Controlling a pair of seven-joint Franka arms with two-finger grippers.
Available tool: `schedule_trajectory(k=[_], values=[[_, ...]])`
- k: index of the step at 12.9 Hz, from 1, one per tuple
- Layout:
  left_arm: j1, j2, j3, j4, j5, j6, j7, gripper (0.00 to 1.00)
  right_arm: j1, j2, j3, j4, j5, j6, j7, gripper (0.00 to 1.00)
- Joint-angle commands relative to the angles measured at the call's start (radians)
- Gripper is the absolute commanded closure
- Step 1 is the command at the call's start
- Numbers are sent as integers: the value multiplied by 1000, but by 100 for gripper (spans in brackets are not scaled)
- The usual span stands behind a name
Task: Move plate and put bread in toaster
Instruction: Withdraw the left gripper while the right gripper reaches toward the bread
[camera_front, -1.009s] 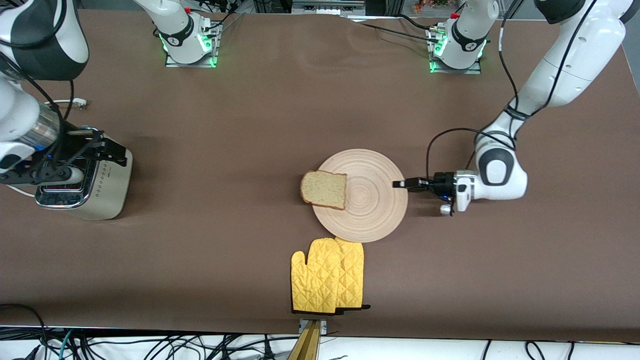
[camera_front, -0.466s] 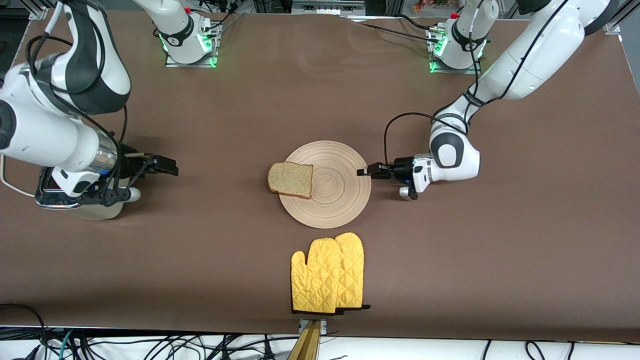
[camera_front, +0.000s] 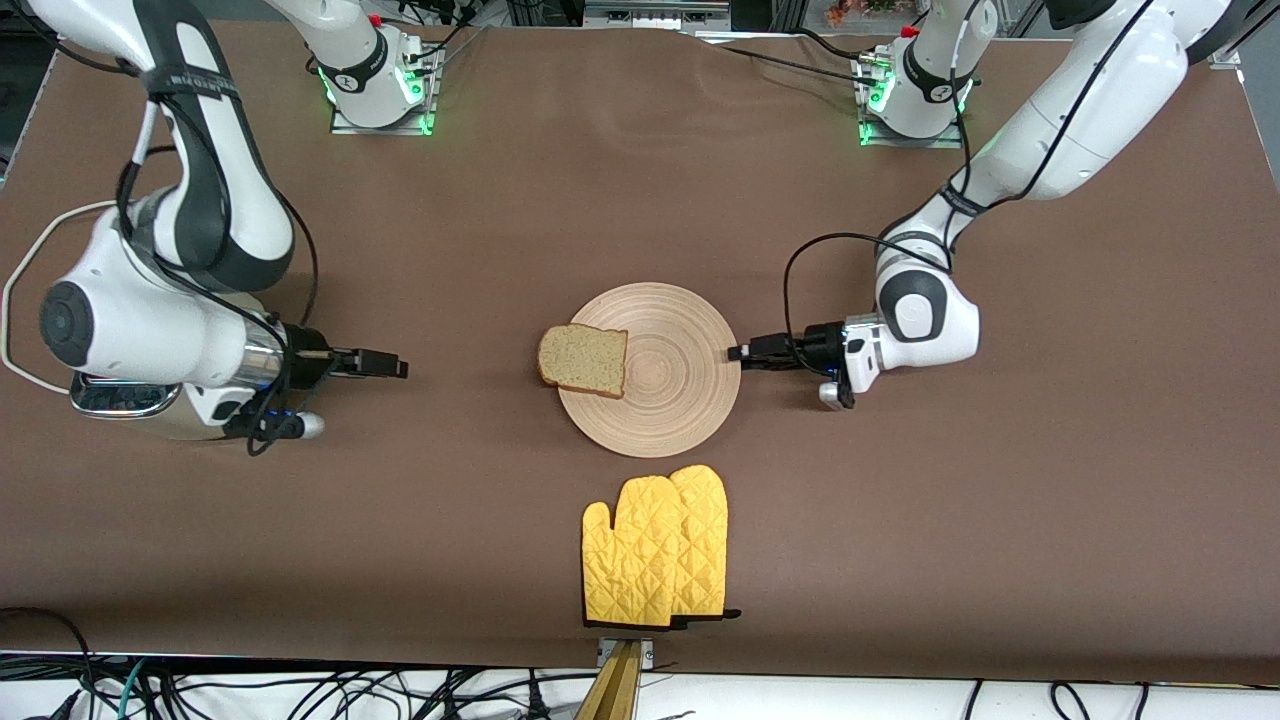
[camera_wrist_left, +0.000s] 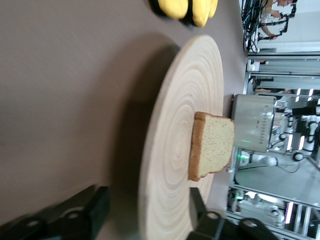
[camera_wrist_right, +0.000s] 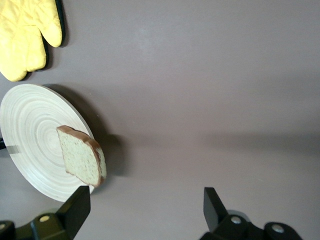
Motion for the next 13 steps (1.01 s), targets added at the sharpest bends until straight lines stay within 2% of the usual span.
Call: schedule_trajectory(k=[1,3,4,7,9,11,13], values=[[114,-47,0,-20,191,-35,12,0,42,23,1,-39,79,70,13,0],[182,-92,13,-10,398,-70,-70,0,60,57,1,-45,169,84,11,0],[220,-116,14,18,525,-138,-145,0,72,67,1,-54,200,99,7,0],[326,-166,13,188,920,-403,-356,0,120,104,4,-93,283,185,-8,0],[333,-186,7,318,1115,-570,-515,0,173,139,7,-102,328,268,-8,0],[311,-208,-9,459,1232,-766,-670,0,195,172,7,-101,363,285,-31,0],[258,-263,-9,547,1295,-871,-806,0,197,198,7,-102,407,282,-96,0]])
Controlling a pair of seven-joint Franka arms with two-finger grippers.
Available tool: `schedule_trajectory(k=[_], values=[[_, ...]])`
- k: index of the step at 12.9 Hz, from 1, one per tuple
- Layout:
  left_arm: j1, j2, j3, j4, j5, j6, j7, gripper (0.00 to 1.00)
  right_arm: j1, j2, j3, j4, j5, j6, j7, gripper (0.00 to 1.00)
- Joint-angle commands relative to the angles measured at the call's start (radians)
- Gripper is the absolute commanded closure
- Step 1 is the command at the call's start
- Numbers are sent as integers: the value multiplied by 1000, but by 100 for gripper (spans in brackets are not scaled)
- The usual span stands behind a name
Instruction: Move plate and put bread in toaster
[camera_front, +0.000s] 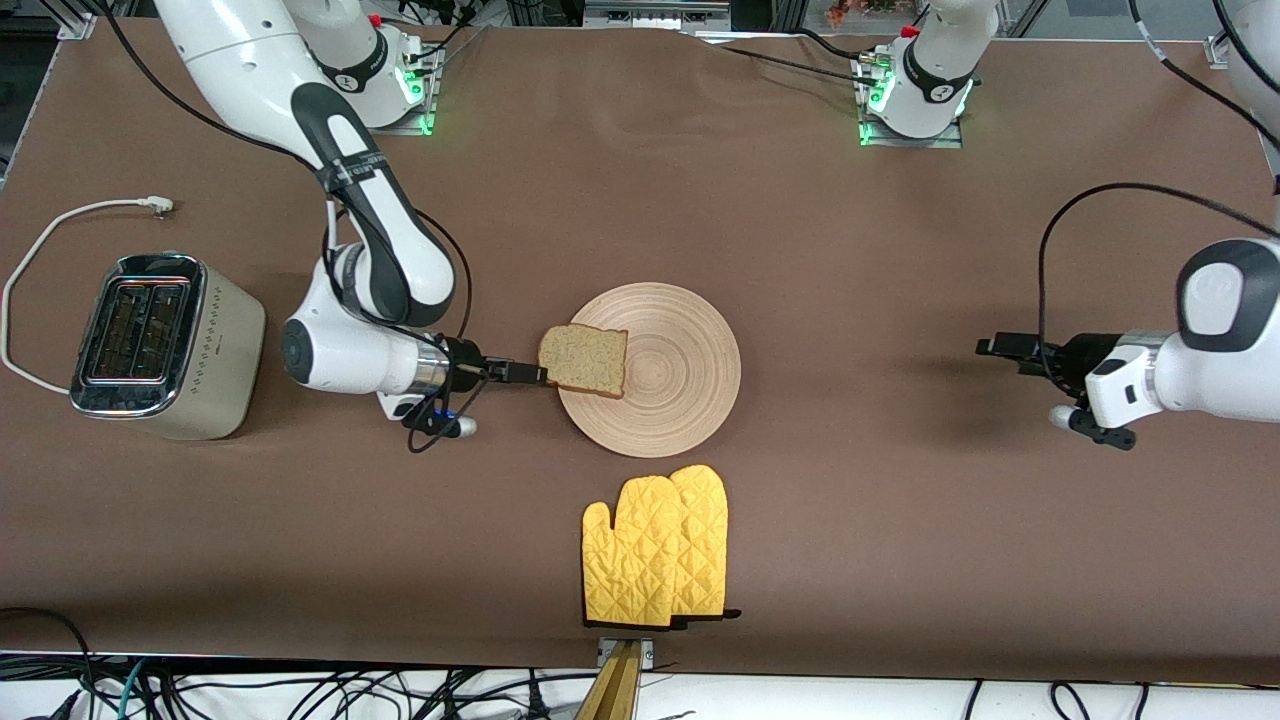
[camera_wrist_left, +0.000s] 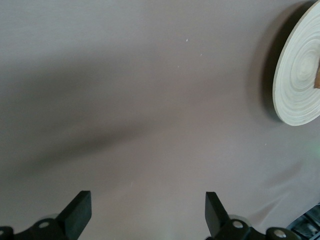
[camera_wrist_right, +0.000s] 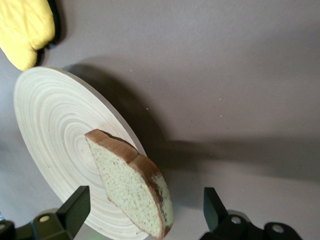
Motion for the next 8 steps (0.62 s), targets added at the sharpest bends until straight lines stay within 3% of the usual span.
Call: schedule_trajectory(k=[1,4,6,8], values=[[-91,-101,0,80,110,-98,-216,0,-7,17,-1,-12,54,3,-82,0],[-218,-258,-11,80,252,-124,-423,0,-7,34,17,-15,77,3,-88,0],[-225,-298,-6,109,249,-123,-416,0,-7,44,25,-18,106,3,-105,0],[-243,-411,61,63,185,-79,-355,0,-7,46,28,-25,121,0,-106,0]])
